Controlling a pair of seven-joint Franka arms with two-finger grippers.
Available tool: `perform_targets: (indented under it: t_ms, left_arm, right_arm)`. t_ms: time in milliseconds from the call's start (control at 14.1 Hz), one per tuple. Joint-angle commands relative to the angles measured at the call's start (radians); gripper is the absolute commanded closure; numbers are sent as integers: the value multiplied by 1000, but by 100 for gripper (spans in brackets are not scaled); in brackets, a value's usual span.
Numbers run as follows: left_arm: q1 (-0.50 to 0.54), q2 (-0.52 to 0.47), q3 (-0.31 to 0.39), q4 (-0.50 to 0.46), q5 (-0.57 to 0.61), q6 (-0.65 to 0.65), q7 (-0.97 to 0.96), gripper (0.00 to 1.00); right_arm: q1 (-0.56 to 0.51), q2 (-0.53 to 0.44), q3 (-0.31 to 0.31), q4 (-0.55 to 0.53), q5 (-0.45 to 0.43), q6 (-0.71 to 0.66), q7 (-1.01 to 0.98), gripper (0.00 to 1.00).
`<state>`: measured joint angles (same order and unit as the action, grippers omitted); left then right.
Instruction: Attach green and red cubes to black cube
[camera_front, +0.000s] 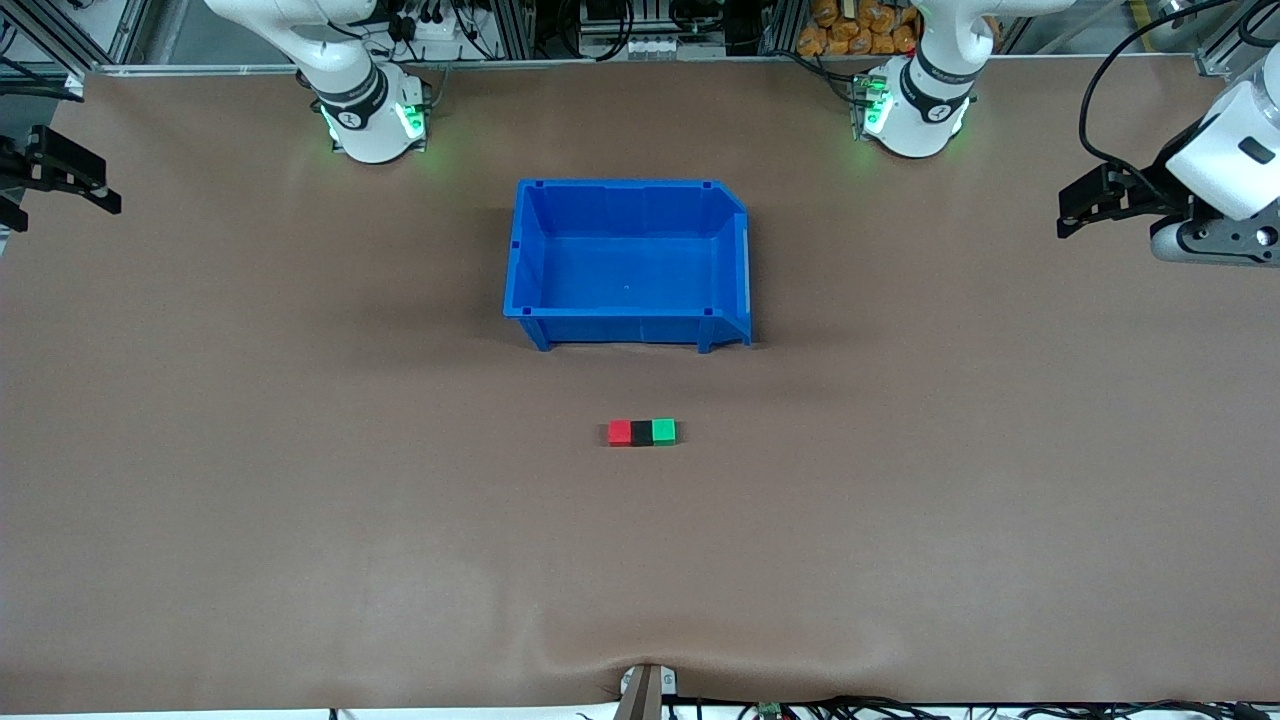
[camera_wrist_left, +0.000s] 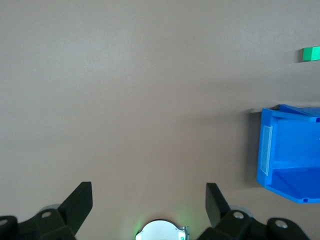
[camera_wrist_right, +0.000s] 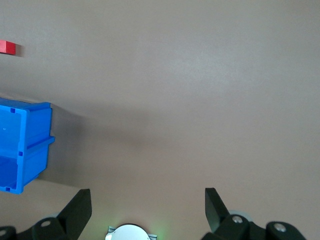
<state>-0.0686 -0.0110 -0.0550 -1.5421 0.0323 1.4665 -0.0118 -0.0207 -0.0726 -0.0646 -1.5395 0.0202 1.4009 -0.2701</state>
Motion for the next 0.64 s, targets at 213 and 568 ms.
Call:
perform_targets:
  t_ms: [213, 568]
  left_arm:
    - [1, 22, 1, 19, -2, -23, 24, 0]
    - [1, 23, -2, 17, 0, -23, 23, 0]
  right_arm:
    - [10, -3, -11, 1, 15, -10, 17, 0]
    - [15, -3, -11, 1, 15, -19, 17, 0]
